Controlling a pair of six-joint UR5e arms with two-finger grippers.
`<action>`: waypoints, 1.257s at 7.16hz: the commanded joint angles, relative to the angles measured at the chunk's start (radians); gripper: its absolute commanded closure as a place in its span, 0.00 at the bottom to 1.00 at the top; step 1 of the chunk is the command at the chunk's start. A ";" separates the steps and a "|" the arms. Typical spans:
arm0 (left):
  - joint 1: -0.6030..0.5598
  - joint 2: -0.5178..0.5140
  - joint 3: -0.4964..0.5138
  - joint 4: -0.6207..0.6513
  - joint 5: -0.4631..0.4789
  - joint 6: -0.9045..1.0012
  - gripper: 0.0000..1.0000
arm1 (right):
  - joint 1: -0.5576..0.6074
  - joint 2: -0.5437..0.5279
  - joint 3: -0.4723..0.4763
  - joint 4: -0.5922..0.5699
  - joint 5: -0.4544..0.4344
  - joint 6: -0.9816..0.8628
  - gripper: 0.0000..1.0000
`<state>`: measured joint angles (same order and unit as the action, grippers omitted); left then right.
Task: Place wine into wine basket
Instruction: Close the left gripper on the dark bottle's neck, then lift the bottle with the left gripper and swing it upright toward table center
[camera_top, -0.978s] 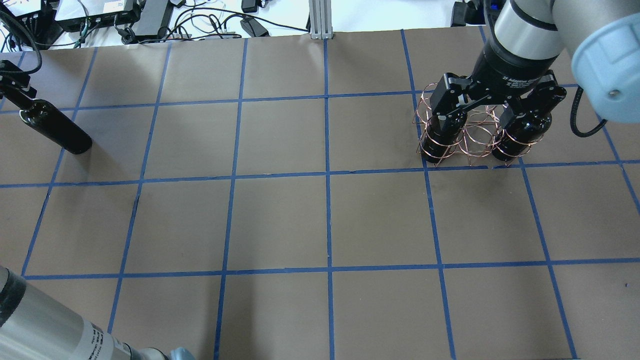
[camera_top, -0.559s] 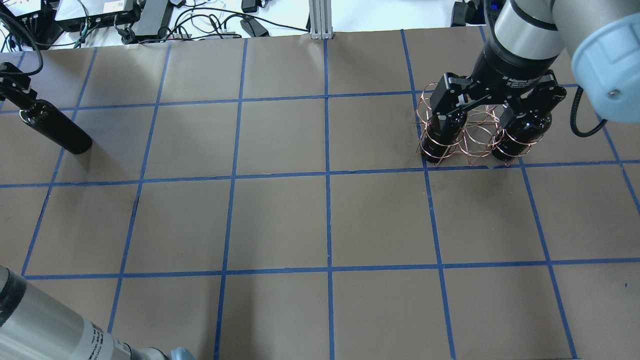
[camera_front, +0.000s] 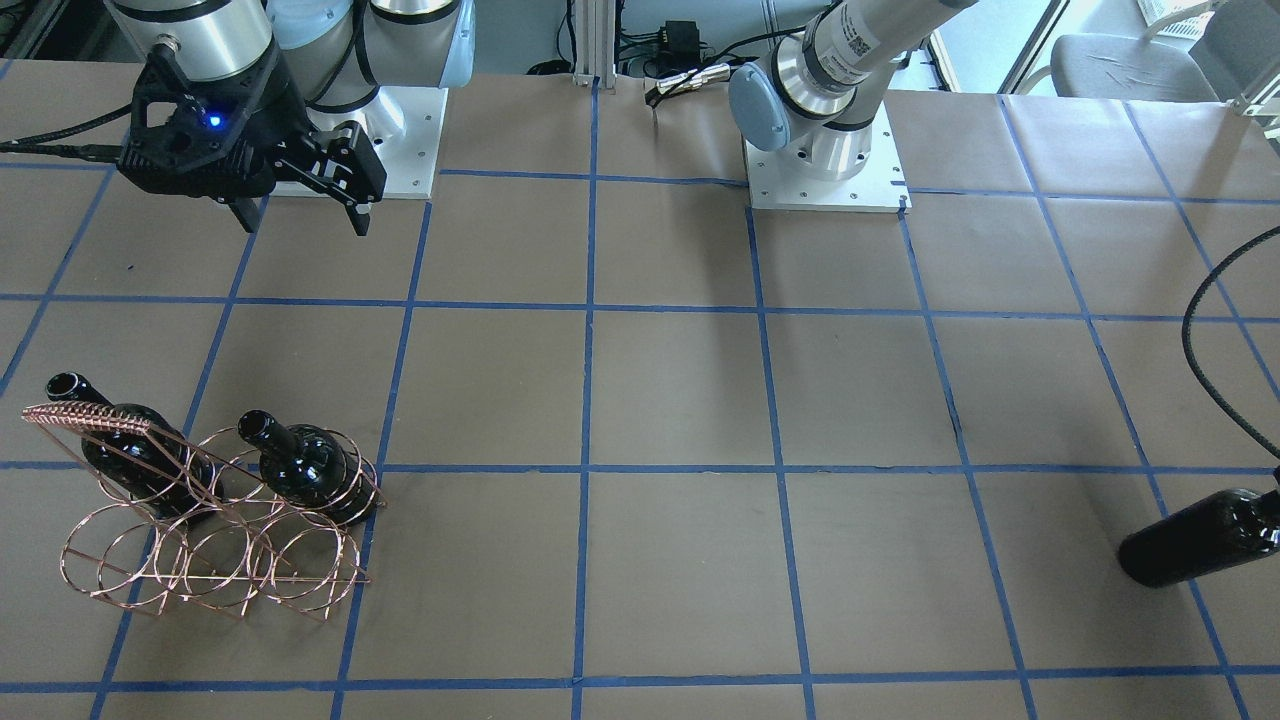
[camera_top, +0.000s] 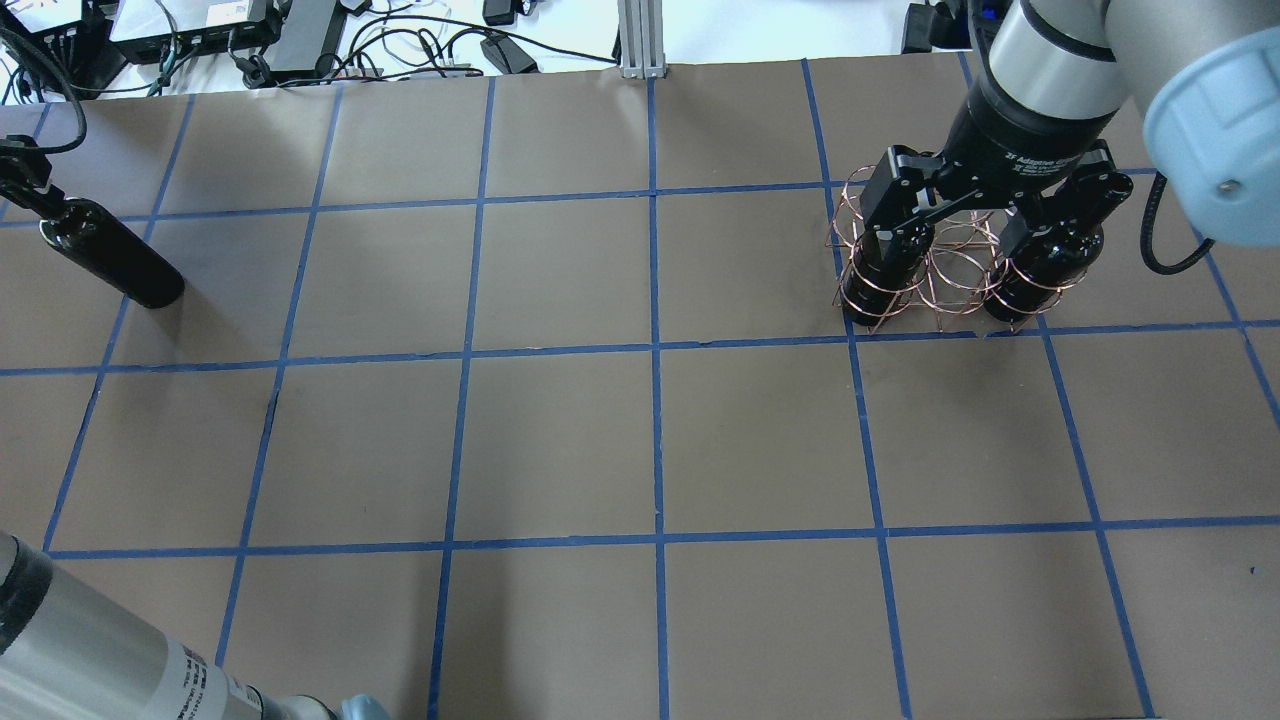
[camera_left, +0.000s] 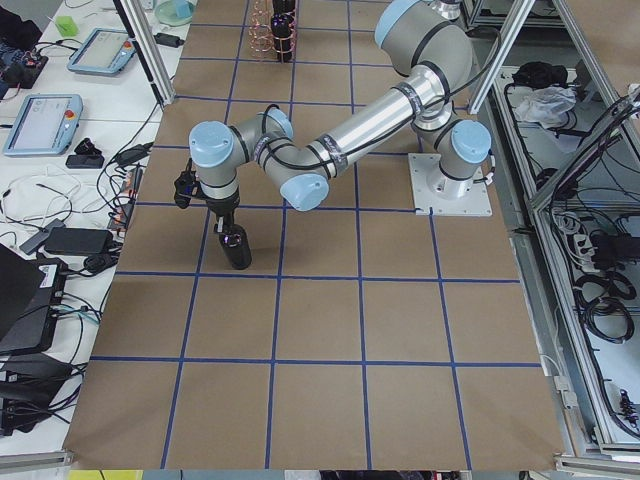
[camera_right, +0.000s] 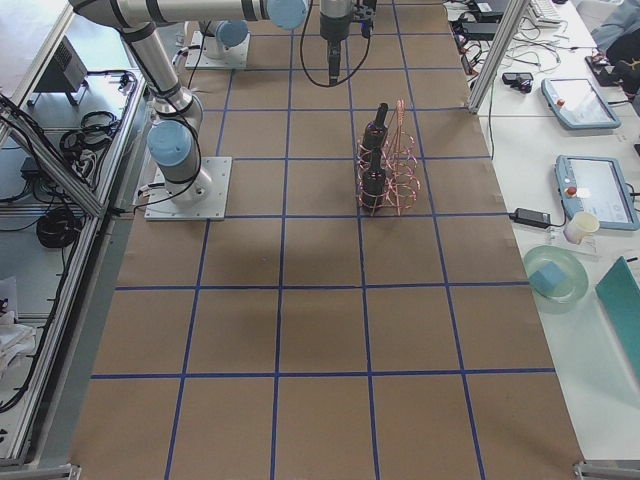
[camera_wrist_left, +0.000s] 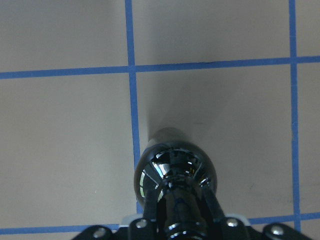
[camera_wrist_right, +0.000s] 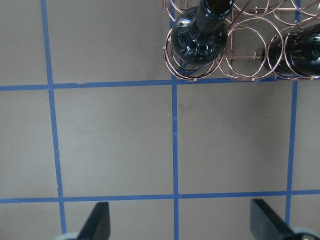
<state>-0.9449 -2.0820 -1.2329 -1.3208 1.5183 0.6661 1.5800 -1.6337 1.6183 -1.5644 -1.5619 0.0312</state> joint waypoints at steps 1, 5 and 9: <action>-0.005 0.017 0.000 -0.015 0.026 0.016 1.00 | 0.000 0.000 0.000 0.001 0.000 0.000 0.00; -0.197 0.126 -0.051 -0.040 0.034 -0.129 1.00 | 0.000 0.000 0.000 0.001 0.000 0.000 0.00; -0.388 0.284 -0.236 -0.031 0.022 -0.377 1.00 | 0.000 0.000 0.000 0.001 0.000 0.000 0.00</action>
<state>-1.2781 -1.8459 -1.4175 -1.3542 1.5460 0.3783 1.5803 -1.6337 1.6183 -1.5631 -1.5616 0.0307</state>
